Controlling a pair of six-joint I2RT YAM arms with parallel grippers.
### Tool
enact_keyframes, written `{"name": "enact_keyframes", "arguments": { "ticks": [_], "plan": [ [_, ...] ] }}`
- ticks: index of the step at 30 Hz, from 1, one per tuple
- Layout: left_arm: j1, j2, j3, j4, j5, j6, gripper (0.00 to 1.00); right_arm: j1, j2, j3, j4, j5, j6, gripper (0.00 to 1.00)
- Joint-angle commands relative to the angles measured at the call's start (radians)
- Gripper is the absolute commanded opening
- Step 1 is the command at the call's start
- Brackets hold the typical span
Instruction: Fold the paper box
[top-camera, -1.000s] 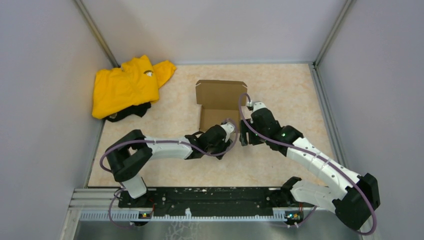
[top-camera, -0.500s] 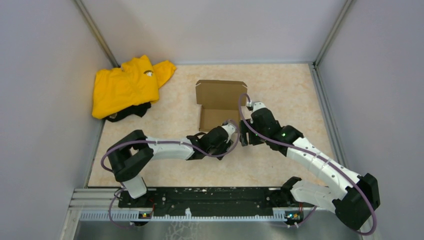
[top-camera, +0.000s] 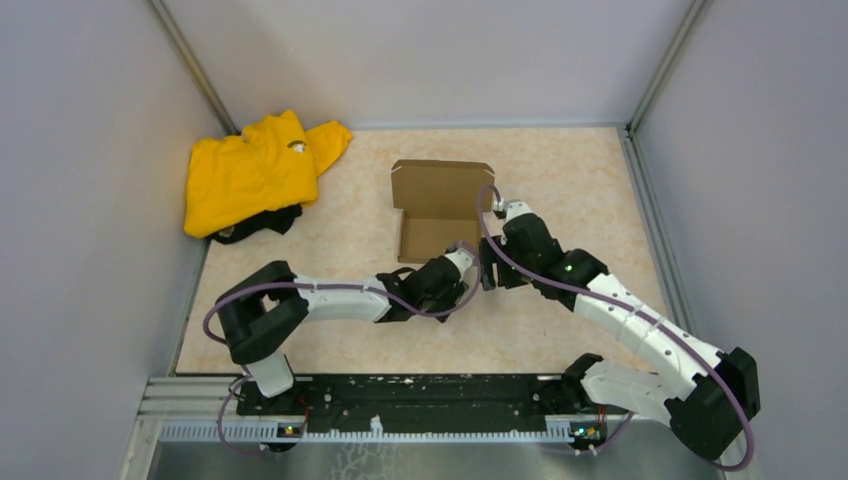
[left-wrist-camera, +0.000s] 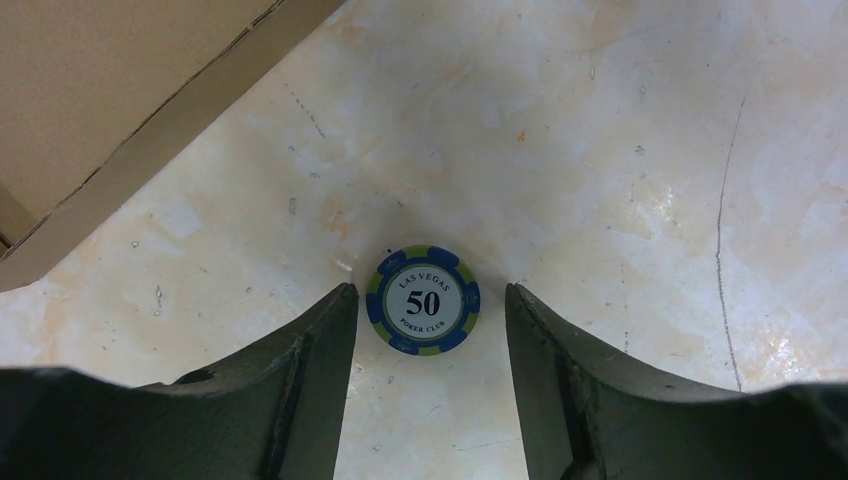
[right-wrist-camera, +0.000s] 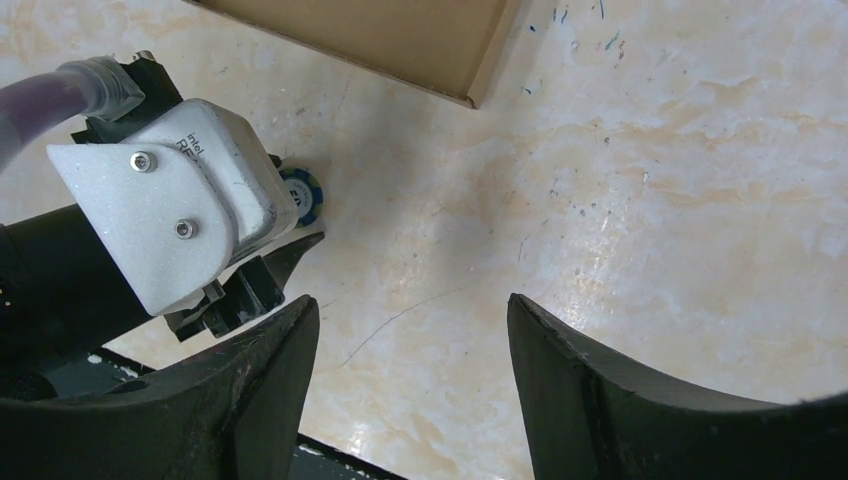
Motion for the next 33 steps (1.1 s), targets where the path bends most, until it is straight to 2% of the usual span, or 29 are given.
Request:
{"name": "enact_keyframes", "arguments": {
  "ticks": [1, 10, 12, 15, 20, 26, 33],
  "plan": [
    [-0.021, 0.065, -0.027, -0.152, 0.031, -0.028, 0.63, -0.016, -0.018, 0.052, 0.022, -0.007, -0.01, 0.69],
    [-0.024, 0.079, -0.02, -0.181, 0.016, -0.051, 0.67, -0.016, -0.019, 0.047, 0.023, -0.012, -0.01, 0.7],
    [-0.024, 0.076, -0.026, -0.181, 0.014, -0.056, 0.97, -0.016, -0.022, 0.042, 0.025, -0.012, -0.009, 0.71],
    [-0.025, 0.074, -0.035, -0.179, 0.011, -0.06, 0.99, -0.016, -0.024, 0.04, 0.025, -0.012, -0.008, 0.71],
    [-0.025, 0.078, -0.038, -0.181, 0.007, -0.065, 0.95, -0.016, -0.03, 0.035, 0.026, -0.012, -0.008, 0.71],
    [-0.024, 0.079, -0.035, -0.185, 0.014, -0.063, 0.76, -0.016, -0.033, 0.033, 0.027, -0.013, -0.008, 0.69],
    [-0.024, 0.089, -0.034, -0.195, 0.005, -0.068, 0.65, -0.016, -0.035, 0.028, 0.029, -0.01, -0.008, 0.67]
  ]
}}
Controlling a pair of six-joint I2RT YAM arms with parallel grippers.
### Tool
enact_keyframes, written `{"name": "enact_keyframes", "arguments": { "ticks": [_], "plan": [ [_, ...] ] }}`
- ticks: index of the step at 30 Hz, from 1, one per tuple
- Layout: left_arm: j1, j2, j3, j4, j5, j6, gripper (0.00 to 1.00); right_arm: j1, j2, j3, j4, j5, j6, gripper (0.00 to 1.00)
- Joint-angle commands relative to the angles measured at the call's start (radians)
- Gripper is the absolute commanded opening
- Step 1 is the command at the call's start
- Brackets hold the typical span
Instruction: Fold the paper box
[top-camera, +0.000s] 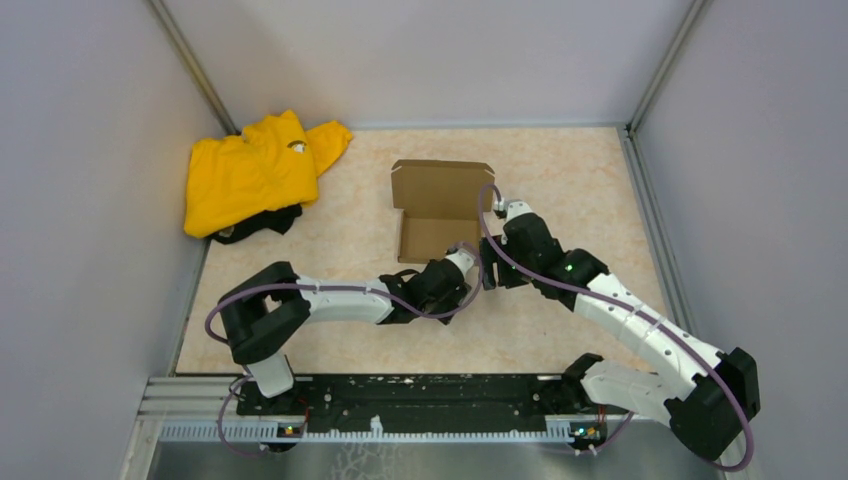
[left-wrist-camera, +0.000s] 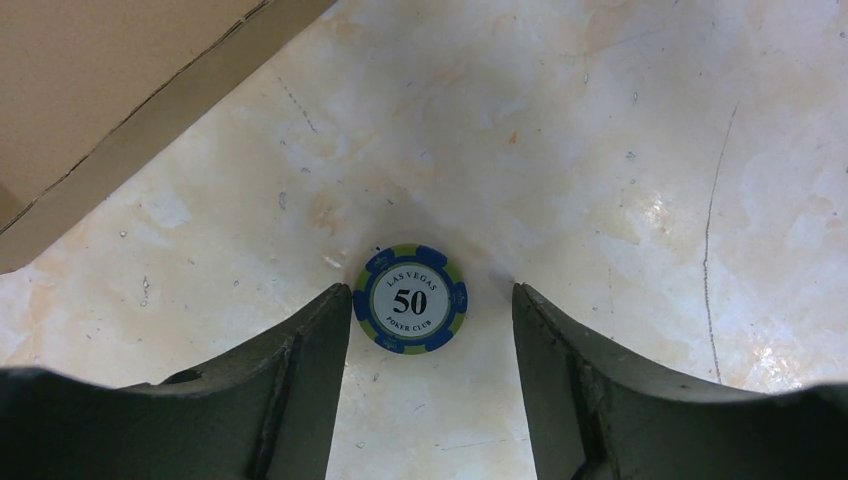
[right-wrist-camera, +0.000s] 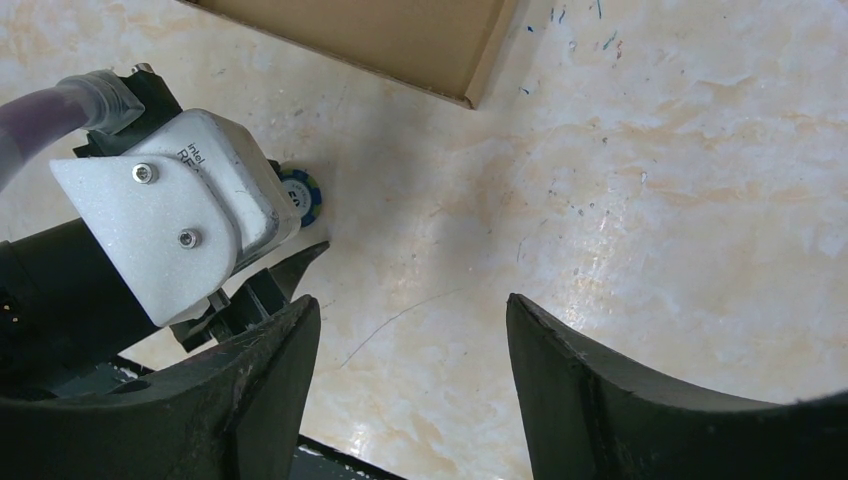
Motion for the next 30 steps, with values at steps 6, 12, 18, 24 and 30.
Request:
{"name": "enact_keyframes", "arguments": {
  "ticks": [6, 12, 18, 24, 30],
  "plan": [
    [-0.003, 0.087, -0.046, -0.188, 0.018, -0.026, 0.64, -0.013, -0.039, 0.025, 0.032, -0.009, -0.008, 0.67],
    [-0.003, 0.094, -0.043, -0.217, -0.011, -0.036, 0.66, -0.014, -0.041, 0.022, 0.033, -0.011, -0.006, 0.67],
    [-0.003, 0.101, -0.045, -0.229, -0.015, -0.044, 0.66, -0.013, -0.044, 0.019, 0.035, -0.011, -0.006, 0.66],
    [-0.003, 0.1, -0.047, -0.226, -0.011, -0.042, 0.59, -0.013, -0.043, 0.019, 0.037, -0.011, -0.006, 0.66],
    [-0.003, 0.098, -0.05, -0.231, -0.013, -0.039, 0.56, -0.014, -0.04, 0.023, 0.036, -0.007, -0.008, 0.66]
  ]
}}
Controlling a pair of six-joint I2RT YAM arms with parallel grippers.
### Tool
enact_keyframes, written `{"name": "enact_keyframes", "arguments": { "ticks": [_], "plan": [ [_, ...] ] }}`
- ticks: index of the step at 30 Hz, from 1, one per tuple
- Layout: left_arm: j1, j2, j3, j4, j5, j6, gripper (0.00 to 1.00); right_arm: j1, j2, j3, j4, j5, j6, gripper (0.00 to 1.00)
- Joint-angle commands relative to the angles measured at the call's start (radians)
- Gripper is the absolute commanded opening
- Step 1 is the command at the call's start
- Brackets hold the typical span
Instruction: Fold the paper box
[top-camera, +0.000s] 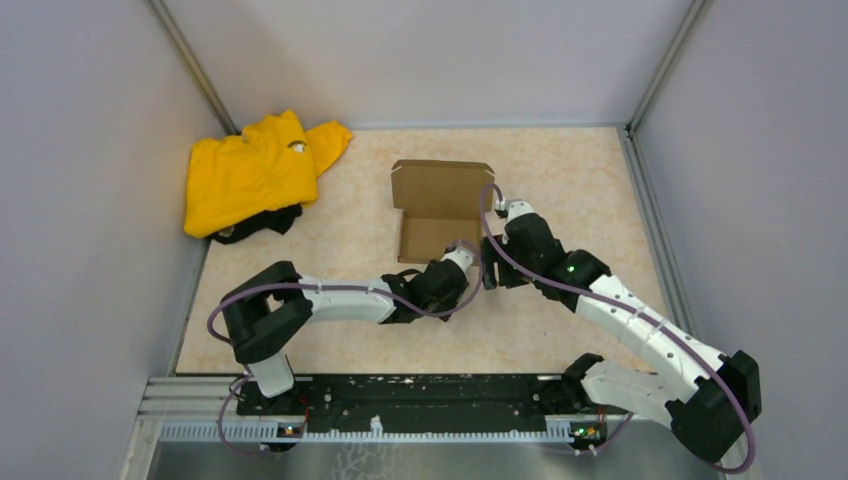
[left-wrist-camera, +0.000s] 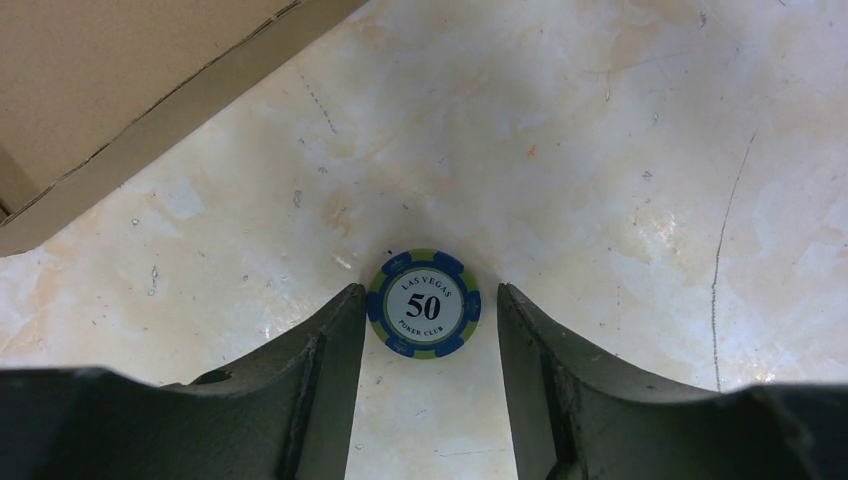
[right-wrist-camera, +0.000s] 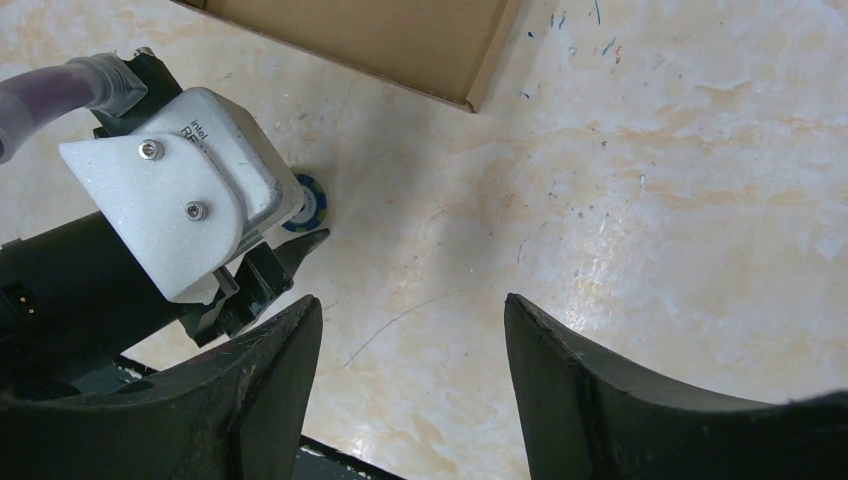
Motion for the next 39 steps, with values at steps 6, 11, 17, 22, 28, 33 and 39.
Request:
{"name": "enact_keyframes", "arguments": {
  "ticks": [6, 11, 17, 22, 28, 33, 39],
  "plan": [
    [-0.002, 0.075, -0.077, -0.216, 0.027, -0.001, 0.49, -0.013, -0.023, 0.027, 0.037, -0.01, -0.008, 0.66],
    [-0.002, 0.069, -0.074, -0.225, 0.016, 0.0, 0.44, -0.013, -0.017, 0.034, 0.035, -0.009, -0.008, 0.66],
    [0.0, 0.059, -0.069, -0.227, -0.003, -0.001, 0.43, -0.013, -0.01, 0.039, 0.038, -0.011, -0.011, 0.66],
    [0.002, 0.056, -0.046, -0.234, -0.03, 0.012, 0.44, -0.013, -0.002, 0.04, 0.042, -0.011, -0.013, 0.66],
    [0.02, 0.058, -0.021, -0.235, -0.034, 0.034, 0.44, -0.013, 0.0, 0.042, 0.042, -0.007, -0.015, 0.66],
    [0.031, 0.052, 0.004, -0.239, -0.041, 0.05, 0.44, -0.014, 0.002, 0.044, 0.042, -0.006, -0.017, 0.66],
    [0.047, 0.052, 0.027, -0.243, -0.041, 0.069, 0.45, -0.014, 0.005, 0.043, 0.044, -0.006, -0.018, 0.66]
  ]
}}
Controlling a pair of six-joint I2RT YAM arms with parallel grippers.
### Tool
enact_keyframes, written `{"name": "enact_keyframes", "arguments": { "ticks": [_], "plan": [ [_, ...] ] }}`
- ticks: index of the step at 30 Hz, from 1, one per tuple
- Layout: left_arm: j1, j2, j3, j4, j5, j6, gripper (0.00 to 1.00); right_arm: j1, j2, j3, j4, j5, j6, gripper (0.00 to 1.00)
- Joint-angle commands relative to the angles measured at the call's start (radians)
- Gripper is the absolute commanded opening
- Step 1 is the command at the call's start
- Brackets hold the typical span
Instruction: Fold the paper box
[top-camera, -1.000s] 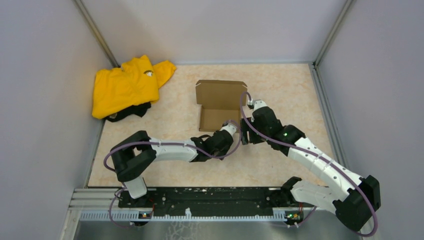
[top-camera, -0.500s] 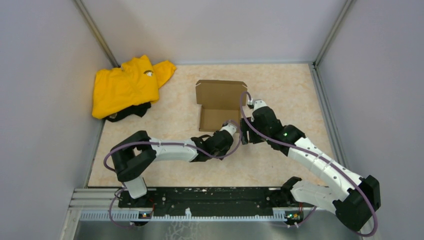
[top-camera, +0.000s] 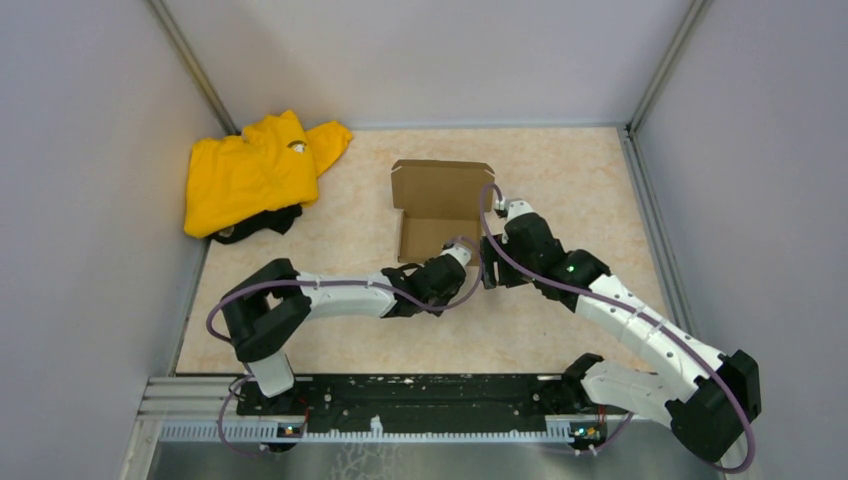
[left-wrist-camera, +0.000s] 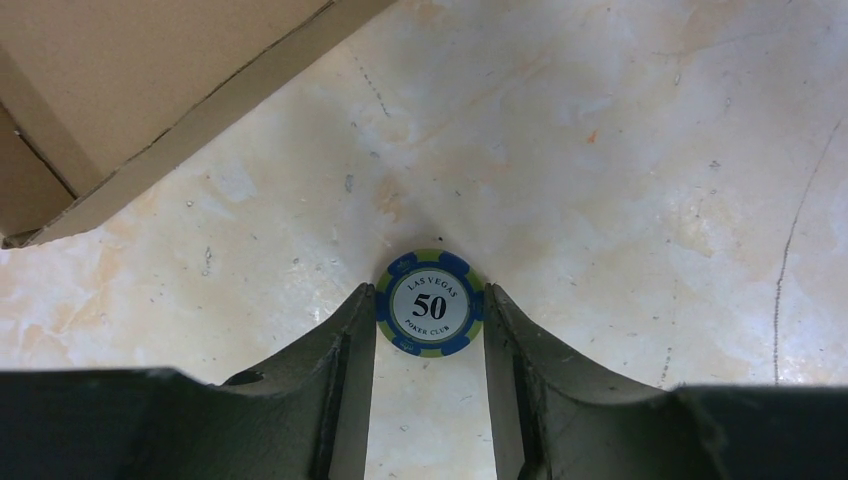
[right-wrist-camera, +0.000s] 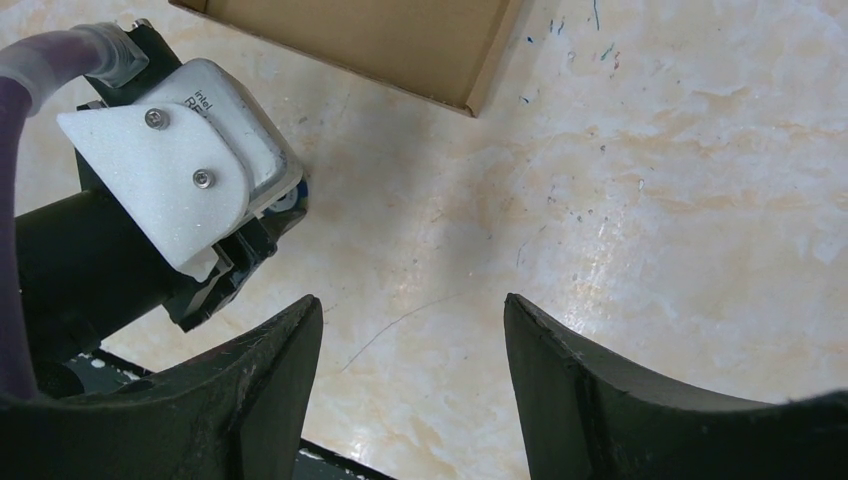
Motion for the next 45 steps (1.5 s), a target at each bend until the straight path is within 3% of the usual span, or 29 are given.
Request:
{"name": "enact_keyframes", "arguments": {
  "ticks": [1, 45],
  "plan": [
    [0.024, 0.052, -0.012, -0.146, -0.008, 0.047, 0.45, -0.013, 0.003, 0.042, 0.038, -0.006, -0.017, 0.66],
    [0.083, 0.004, 0.086, -0.127, 0.077, 0.098, 0.46, -0.056, -0.001, 0.036, 0.042, -0.026, -0.039, 0.66]
  ]
}}
